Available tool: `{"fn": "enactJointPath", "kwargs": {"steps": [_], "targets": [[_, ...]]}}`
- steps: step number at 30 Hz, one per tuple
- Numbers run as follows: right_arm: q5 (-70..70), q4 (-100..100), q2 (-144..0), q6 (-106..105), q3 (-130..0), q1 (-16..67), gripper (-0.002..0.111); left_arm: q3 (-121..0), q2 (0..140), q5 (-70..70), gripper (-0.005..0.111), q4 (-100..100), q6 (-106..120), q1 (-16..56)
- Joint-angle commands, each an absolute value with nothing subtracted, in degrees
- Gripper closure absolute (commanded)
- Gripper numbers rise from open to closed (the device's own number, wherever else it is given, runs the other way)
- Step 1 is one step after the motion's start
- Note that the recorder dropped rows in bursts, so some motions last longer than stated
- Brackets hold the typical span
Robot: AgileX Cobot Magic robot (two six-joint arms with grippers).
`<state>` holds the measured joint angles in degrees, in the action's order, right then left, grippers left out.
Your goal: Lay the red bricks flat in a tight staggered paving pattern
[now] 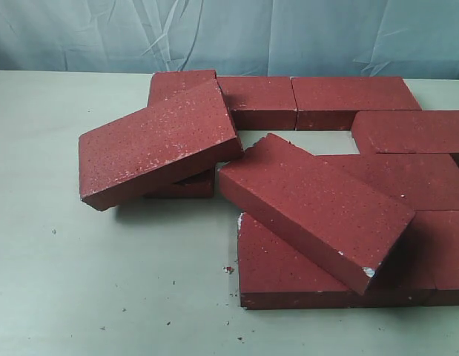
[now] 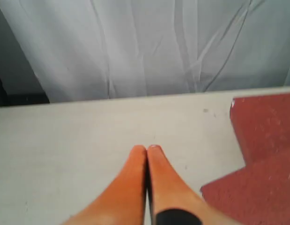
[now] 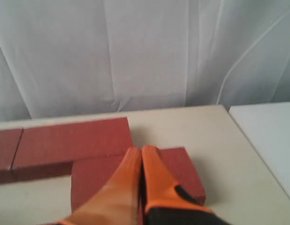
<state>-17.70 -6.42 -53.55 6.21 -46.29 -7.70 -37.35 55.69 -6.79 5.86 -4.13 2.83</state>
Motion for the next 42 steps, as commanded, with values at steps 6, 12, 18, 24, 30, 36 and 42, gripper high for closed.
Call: {"fn": "enactJointPath", "kwargs": {"steps": [6, 12, 18, 24, 30, 36, 42], "targets": [[-31.46, 35.27, -69.98, -41.15, -51.28, -7.81, 0.109, -40.18, 67.60, -11.99, 0.107, 7.11, 2.62, 2.91], [-34.12, 56.01, -81.80, -61.47, -57.92, -2.36, 0.109, -41.94, 75.69, -8.78, 0.107, 6.88, 4.05, 2.91], [-34.22, 51.61, -94.11, -58.69, -68.13, 7.21, 0.109, -44.67, 83.23, -9.03, 0.107, 6.26, 4.05, 2.91], [-36.95, 27.54, -105.45, -35.75, -82.82, 15.38, 0.109, -47.30, 87.61, -11.10, 0.107, 5.81, 7.99, 1.97], [-47.37, 11.15, -114.06, -22.21, -97.01, 20.21, 0.109, -47.68, 89.65, -12.44, 0.107, 2.11, 9.60, -4.05], [-48.23, 12.09, -122.13, -22.21, -108.37, 20.91, 0.109, -48.48, 92.22, -16.61, 0.107, -15.53, 30.07, -5.55], [-52.40, 11.85, -130.87, -20.30, -118.99, 20.62, 0.109, -51.13, 98.07, -29.03, 0.107, -46.51, 64.64, -5.77]]}}
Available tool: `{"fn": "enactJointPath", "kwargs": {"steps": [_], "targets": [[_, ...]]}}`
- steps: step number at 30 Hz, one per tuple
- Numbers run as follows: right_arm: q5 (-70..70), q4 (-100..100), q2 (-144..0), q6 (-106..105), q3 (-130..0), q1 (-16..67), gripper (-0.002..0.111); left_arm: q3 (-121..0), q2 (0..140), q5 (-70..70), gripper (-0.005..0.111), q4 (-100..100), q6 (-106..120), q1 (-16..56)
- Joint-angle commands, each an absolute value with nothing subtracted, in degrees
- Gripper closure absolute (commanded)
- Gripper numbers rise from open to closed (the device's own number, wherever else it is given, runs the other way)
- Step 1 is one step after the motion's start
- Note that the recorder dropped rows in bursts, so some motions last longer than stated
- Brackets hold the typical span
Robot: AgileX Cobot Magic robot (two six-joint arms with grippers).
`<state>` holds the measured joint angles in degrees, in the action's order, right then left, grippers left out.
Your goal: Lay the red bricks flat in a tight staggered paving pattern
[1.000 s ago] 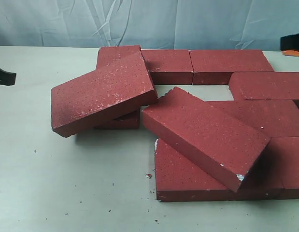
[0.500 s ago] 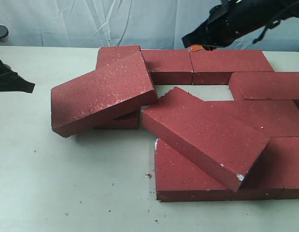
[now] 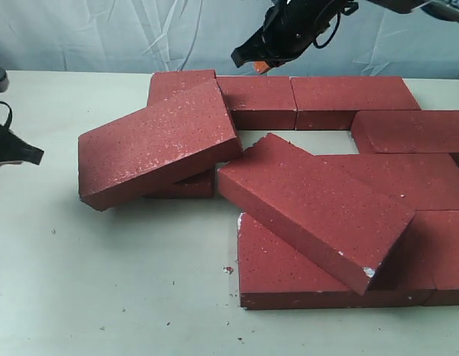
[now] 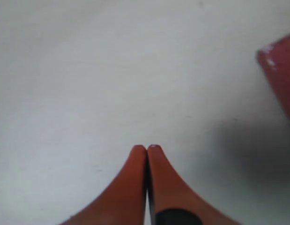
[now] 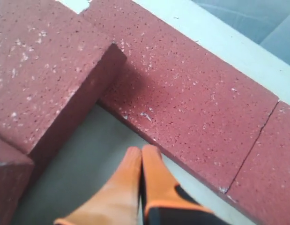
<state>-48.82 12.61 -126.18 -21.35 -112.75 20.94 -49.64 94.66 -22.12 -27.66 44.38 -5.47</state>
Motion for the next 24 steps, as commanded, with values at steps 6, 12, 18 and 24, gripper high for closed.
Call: {"fn": "enactJointPath", "kwargs": {"steps": [6, 12, 18, 24], "targets": [[-58.60, 12.18, -137.71, -18.32, -127.55, 20.62, 0.109, -52.09, 100.27, -31.03, 0.107, -52.88, 70.79, -5.77], [-58.91, 17.46, -142.31, -17.98, -130.43, 20.62, 0.109, -52.09, 100.27, -31.18, 0.107, -53.10, 70.79, -5.77], [-57.45, 25.18, -143.69, -19.89, -130.73, 20.74, 0.109, -52.09, 100.27, -31.94, 0.107, -52.99, 71.01, -5.77], [-57.05, 26.18, -144.84, -19.89, -130.73, 22.02, 0.109, -52.09, 100.27, -32.72, 0.107, -52.99, 71.01, -5.77]]}}
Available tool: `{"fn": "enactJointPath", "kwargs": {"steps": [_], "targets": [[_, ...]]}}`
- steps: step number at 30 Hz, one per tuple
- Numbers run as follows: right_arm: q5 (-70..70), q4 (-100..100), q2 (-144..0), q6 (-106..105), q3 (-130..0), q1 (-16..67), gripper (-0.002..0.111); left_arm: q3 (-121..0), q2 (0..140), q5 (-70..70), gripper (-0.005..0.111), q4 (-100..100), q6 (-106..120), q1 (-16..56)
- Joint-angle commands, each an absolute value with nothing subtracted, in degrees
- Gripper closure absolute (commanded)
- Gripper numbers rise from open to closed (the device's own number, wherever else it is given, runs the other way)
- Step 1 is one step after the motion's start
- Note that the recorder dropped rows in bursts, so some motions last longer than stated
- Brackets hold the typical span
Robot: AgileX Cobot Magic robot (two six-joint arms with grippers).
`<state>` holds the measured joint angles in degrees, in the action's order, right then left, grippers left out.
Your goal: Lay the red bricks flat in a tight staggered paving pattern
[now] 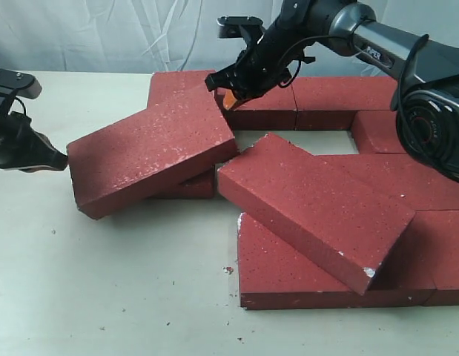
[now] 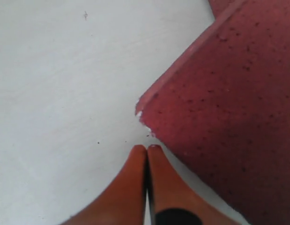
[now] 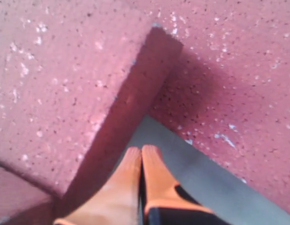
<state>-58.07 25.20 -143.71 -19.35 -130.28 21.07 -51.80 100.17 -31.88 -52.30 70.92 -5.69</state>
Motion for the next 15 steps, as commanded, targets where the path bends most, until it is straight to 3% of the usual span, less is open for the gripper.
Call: {"fn": "enactJointPath", "kwargs": {"steps": [1, 7, 15], "targets": [[-56.70, 26.07, -145.21, -19.89, -130.73, 22.41, 0.109, -52.09, 100.27, -33.01, 0.107, -52.99, 71.01, -5.77], [-56.08, 27.00, -145.82, -21.06, -130.73, 24.76, 0.109, -52.09, 96.61, -36.25, 0.107, -48.93, 70.49, -6.55], [-56.88, 27.73, -145.82, -22.17, -132.82, 27.43, 0.109, -52.09, 91.06, -44.59, 0.107, -49.45, 68.93, -13.41]]}}
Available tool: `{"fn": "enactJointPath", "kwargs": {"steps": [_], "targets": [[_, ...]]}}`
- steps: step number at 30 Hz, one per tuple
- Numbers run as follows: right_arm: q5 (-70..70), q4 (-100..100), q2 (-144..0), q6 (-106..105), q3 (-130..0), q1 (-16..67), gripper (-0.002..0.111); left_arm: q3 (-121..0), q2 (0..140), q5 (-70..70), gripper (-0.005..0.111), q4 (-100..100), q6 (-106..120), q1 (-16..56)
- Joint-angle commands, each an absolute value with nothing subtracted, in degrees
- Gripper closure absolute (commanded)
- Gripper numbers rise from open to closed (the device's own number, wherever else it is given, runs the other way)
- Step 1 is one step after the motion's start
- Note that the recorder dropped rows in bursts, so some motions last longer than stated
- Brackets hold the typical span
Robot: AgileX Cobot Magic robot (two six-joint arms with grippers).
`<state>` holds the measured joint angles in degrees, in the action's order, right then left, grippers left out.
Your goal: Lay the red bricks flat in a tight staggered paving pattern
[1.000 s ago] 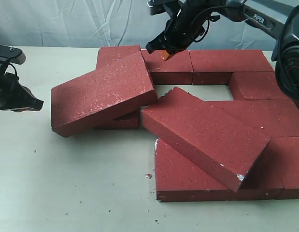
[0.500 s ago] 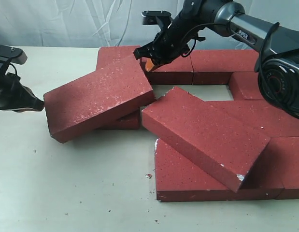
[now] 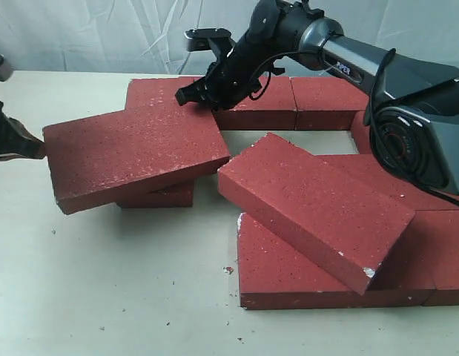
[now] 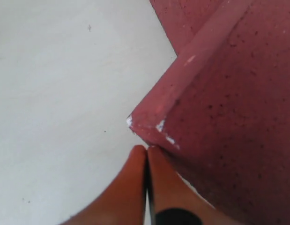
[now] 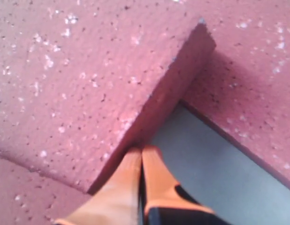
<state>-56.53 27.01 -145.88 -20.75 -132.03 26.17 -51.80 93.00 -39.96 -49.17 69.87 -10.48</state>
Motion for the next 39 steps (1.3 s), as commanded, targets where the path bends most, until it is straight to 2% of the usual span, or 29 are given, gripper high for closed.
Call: {"fn": "enactJointPath", "kwargs": {"steps": [1, 15, 21, 27, 31, 36, 39], "targets": [[-56.88, 27.93, -145.82, -22.45, -132.82, 28.12, 0.109, -52.09, 91.03, -46.19, 0.107, -49.45, 68.93, -14.51], [-53.01, 29.22, -146.06, -24.50, -132.82, 33.89, 0.109, -50.64, 91.03, -44.73, 0.107, -47.96, 69.17, -20.79], [-49.69, 21.86, -145.21, -24.84, -132.82, 34.76, 0.109, -50.64, 91.03, -36.88, 0.107, -52.31, 68.95, -25.08], [-55.31, 11.42, -140.41, -19.27, -132.82, 29.92, 0.109, -50.64, 91.03, -34.98, 0.107, -53.90, 68.95, -25.62], [-66.19, 8.75, -134.67, -19.27, -132.82, 27.22, 0.109, -50.75, 89.51, -42.15, 0.107, -60.15, 71.84, -25.62], [-69.96, 2.45, -126.75, -15.02, -128.69, 26.02, 0.109, -50.75, 86.65, -66.99, 0.107, -77.90, 92.93, -22.74], [-69.96, 1.86, -119.16, -14.02, -119.23, 26.02, 0.109, -50.75, 86.65, -61.03, 0.107, -77.19, 93.49, -14.20]]}}
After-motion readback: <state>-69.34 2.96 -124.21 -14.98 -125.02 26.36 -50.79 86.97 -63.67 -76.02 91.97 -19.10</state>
